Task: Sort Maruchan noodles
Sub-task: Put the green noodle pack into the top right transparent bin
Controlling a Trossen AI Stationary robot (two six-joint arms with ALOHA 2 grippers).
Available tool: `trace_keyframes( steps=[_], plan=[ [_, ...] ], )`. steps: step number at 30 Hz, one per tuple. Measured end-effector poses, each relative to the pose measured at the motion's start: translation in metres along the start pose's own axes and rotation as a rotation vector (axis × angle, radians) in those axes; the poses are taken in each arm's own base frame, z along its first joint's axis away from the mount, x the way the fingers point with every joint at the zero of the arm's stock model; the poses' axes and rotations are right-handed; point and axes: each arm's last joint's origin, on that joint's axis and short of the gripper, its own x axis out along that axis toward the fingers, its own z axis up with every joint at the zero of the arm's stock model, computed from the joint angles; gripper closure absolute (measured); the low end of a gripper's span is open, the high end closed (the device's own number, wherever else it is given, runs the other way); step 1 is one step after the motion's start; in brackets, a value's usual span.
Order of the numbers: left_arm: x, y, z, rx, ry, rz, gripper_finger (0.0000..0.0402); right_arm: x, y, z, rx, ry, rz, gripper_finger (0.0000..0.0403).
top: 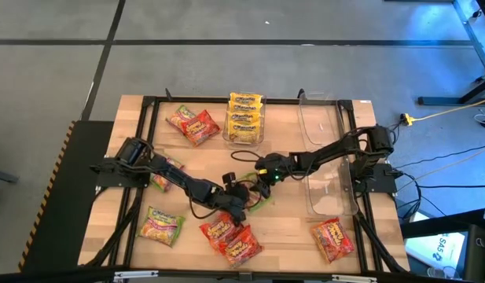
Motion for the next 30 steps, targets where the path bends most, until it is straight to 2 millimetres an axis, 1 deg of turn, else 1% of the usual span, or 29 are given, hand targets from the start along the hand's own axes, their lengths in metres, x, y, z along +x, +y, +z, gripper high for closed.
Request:
trace_keyframes(
  steps=[3, 5, 8, 10, 14, 16, 19, 24, 30],
  plan=[
    [-0.011, 0.000, 0.002, 0.046, 0.027, -0.017, 0.0227, 0.000, 0.002, 0.001, -0.030, -0.008, 0.021, 0.0233],
    [-0.023, 0.002, 0.004, 0.062, 0.051, -0.003, 0.0227, 0.000, 0.002, 0.002, -0.047, -0.009, 0.038, 0.0237],
    [-0.042, 0.003, 0.007, 0.087, 0.039, 0.049, 0.0227, 0.000, 0.003, 0.001, -0.064, -0.005, 0.045, 0.0238],
    [-0.050, 0.001, 0.007, 0.101, 0.014, 0.079, 0.0227, 0.000, 0.003, 0.001, -0.092, -0.008, 0.047, 0.0240],
    [-0.055, -0.007, 0.001, 0.160, 0.016, 0.076, 0.0227, 0.000, 0.004, 0.003, -0.147, -0.026, 0.061, 0.0251],
    [-0.054, -0.010, -0.001, 0.169, 0.017, 0.068, 0.0227, -0.001, 0.006, 0.004, -0.170, -0.032, 0.072, 0.0262],
    [-0.053, -0.011, -0.003, 0.179, 0.025, 0.070, 0.0227, -0.005, 0.008, 0.006, -0.219, -0.042, 0.073, 0.0274],
    [-0.055, -0.011, -0.001, 0.172, 0.013, 0.067, 0.0227, -0.018, 0.016, 0.014, -0.301, -0.088, 0.054, 0.0275],
    [-0.055, -0.011, -0.001, 0.173, 0.014, 0.067, 0.0227, -0.039, 0.024, 0.019, -0.410, -0.088, 0.014, 0.0281]
  ],
)
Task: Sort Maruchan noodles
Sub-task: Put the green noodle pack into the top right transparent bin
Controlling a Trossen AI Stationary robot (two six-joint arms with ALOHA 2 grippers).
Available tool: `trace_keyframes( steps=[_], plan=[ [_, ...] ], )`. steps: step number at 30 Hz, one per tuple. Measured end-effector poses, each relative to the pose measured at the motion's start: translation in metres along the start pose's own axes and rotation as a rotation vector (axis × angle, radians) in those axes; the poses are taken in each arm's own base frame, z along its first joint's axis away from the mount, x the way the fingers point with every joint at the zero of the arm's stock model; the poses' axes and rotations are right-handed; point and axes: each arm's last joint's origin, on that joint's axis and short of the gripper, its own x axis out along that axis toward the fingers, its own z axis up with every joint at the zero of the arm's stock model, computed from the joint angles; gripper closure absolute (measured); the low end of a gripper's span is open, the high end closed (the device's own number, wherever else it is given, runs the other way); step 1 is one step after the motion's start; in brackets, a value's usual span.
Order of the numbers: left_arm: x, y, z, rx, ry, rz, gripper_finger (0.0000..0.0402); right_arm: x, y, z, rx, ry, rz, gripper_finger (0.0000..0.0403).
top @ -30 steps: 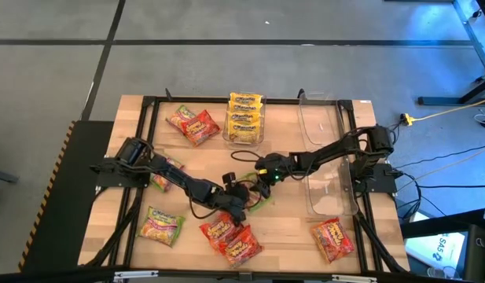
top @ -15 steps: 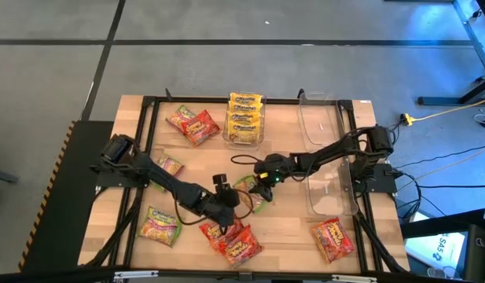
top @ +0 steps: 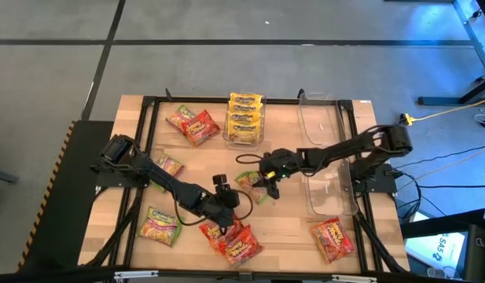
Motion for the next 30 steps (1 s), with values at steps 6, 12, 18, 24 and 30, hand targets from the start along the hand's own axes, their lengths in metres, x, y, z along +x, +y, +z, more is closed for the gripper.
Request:
trace_keyframes(
  steps=[6, 12, 18, 24, 30],
  plan=[
    [0.000, 0.000, 0.000, 0.001, 0.001, 0.001, 0.0227, -0.031, 0.007, 0.015, -0.118, 0.026, -0.106, 0.0278],
    [0.000, 0.000, 0.000, -0.003, -0.004, -0.001, 0.0227, -0.080, 0.019, 0.044, -0.208, 0.084, -0.273, 0.0280],
    [0.000, 0.000, 0.001, -0.005, -0.008, 0.000, 0.0227, -0.138, 0.017, 0.067, -0.287, 0.099, -0.488, 0.0279],
    [0.000, 0.000, 0.001, -0.008, -0.013, 0.003, 0.0227, -0.189, -0.010, 0.069, -0.335, 0.174, -0.724, 0.0280],
    [0.000, 0.000, 0.002, -0.008, -0.019, 0.011, 0.0227, -0.221, -0.056, 0.066, -0.336, 0.288, -0.904, 0.0278]
  ],
)
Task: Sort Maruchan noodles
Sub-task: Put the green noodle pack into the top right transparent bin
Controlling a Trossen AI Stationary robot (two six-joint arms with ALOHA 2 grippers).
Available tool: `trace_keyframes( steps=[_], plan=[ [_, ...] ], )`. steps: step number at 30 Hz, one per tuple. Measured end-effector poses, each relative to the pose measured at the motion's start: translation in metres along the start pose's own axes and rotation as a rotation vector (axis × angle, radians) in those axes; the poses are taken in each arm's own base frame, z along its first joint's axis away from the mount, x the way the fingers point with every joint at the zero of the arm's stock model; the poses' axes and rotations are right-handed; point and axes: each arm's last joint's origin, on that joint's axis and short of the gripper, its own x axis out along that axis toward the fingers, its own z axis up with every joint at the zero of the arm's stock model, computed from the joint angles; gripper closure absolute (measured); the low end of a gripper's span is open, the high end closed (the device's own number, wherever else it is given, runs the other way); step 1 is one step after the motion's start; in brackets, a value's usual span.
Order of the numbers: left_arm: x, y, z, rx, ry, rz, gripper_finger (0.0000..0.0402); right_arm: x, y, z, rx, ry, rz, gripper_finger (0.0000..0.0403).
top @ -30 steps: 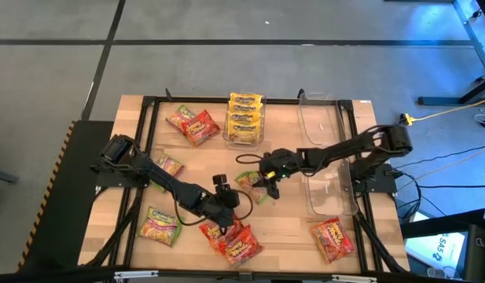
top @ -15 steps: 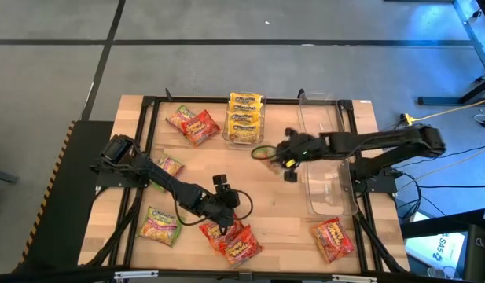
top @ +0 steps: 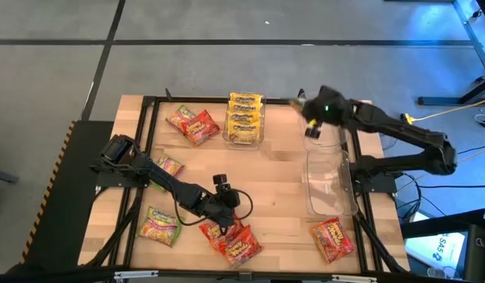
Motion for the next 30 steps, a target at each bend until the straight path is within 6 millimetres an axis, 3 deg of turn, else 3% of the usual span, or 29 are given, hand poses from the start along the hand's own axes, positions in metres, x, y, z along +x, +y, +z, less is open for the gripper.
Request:
trace_keyframes(
  steps=[7, 11, 18, 30],
  plan=[
    [0.000, 0.001, 0.000, 0.000, -0.002, 0.007, 0.0227, 0.039, -0.046, -0.032, 0.015, 0.196, -0.059, 0.0277],
    [0.002, 0.003, 0.001, -0.006, 0.000, 0.013, 0.0227, 0.062, -0.059, -0.049, 0.018, 0.287, -0.019, 0.0277],
    [0.008, 0.011, 0.004, -0.001, 0.008, 0.033, 0.0227, 0.095, -0.058, -0.061, -0.138, 0.320, 0.148, 0.0277],
    [0.010, 0.013, 0.004, 0.009, 0.018, 0.017, 0.0227, 0.132, -0.045, -0.077, -0.143, 0.494, 0.250, 0.0276]
  ],
)
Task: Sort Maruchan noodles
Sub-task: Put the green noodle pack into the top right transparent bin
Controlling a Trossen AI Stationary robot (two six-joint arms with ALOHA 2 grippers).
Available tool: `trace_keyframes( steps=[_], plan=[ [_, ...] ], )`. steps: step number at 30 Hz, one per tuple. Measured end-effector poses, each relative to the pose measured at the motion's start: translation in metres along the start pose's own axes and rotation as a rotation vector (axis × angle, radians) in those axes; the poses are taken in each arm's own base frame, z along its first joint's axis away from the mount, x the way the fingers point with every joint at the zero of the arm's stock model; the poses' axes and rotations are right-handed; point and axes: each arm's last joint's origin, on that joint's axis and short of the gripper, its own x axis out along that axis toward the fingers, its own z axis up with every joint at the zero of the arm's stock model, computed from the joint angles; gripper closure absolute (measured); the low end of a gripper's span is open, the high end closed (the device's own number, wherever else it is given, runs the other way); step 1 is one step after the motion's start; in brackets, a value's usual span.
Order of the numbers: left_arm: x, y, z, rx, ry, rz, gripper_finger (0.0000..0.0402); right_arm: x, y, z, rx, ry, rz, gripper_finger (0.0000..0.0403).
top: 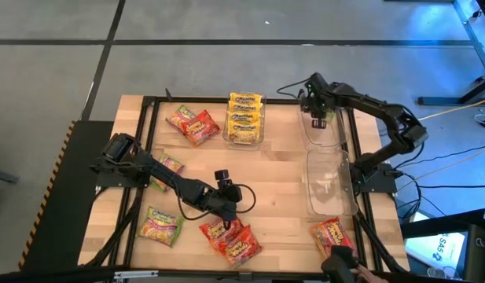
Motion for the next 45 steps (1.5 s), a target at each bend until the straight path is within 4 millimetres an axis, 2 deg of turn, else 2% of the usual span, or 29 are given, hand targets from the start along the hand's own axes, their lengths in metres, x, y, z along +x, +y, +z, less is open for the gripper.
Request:
trace_keyframes(
  steps=[9, 27, 38, 45],
  plan=[
    [0.000, 0.000, 0.001, -0.004, -0.001, -0.011, 0.0227, 0.024, -0.003, 0.008, 0.073, 0.028, -0.011, 0.0276],
    [-0.001, -0.001, 0.000, 0.005, -0.004, -0.012, 0.0227, 0.026, -0.007, 0.010, 0.105, -0.006, -0.036, 0.0272],
    [-0.001, -0.002, 0.000, 0.006, 0.001, -0.027, 0.0227, 0.025, -0.015, 0.012, 0.167, -0.006, -0.139, 0.0176],
    [-0.001, -0.002, 0.000, 0.006, 0.002, -0.030, 0.0227, 0.025, -0.014, 0.010, 0.146, 0.076, -0.190, 0.0153]
  ],
)
